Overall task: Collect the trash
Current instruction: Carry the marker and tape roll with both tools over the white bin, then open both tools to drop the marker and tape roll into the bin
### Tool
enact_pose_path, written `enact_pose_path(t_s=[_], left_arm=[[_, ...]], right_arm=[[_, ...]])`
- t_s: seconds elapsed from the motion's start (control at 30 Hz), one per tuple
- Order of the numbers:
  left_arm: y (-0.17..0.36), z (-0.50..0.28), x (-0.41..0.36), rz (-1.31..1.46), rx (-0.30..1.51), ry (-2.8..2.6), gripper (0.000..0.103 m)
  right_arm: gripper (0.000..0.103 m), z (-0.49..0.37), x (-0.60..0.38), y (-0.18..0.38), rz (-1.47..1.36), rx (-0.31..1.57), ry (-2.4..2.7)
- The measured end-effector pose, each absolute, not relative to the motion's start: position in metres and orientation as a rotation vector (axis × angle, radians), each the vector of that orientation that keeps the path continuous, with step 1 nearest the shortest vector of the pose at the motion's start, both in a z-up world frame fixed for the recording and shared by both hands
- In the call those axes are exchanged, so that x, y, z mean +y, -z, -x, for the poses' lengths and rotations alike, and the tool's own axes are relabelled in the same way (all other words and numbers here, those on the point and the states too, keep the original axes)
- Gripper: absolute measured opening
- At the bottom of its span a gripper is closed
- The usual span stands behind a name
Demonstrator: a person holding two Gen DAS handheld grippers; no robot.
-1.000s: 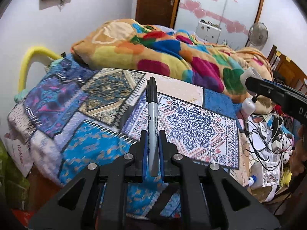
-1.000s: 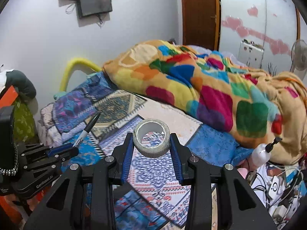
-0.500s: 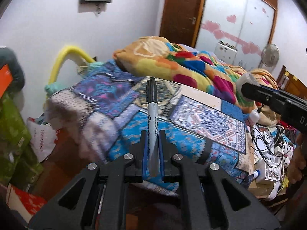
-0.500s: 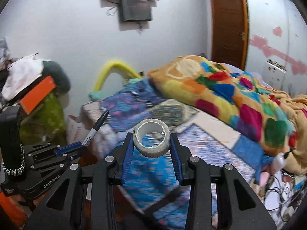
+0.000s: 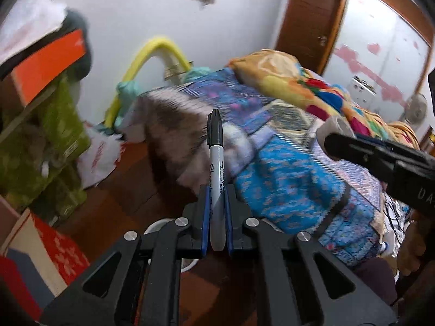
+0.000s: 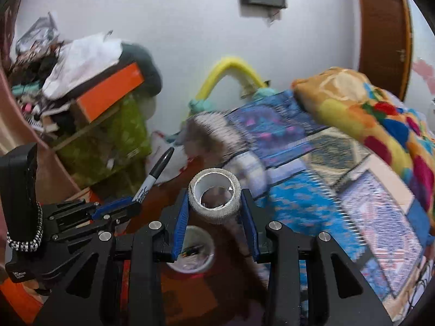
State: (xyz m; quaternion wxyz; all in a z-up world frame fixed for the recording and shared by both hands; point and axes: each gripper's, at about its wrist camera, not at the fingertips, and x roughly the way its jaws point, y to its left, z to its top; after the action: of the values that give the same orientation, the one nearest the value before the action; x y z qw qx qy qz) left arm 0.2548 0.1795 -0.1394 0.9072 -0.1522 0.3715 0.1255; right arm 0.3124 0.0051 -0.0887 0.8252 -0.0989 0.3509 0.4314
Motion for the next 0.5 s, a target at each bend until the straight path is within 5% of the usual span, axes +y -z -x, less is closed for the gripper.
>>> enact_pose_path(t_s=[0.5], left_arm=[[0.281,-0.235,0.282,0.524,1.010,-0.426,0.009]], right_arm=[[0.034,-0.294,0.130,0.195,0.380,0.977,-1.057]])
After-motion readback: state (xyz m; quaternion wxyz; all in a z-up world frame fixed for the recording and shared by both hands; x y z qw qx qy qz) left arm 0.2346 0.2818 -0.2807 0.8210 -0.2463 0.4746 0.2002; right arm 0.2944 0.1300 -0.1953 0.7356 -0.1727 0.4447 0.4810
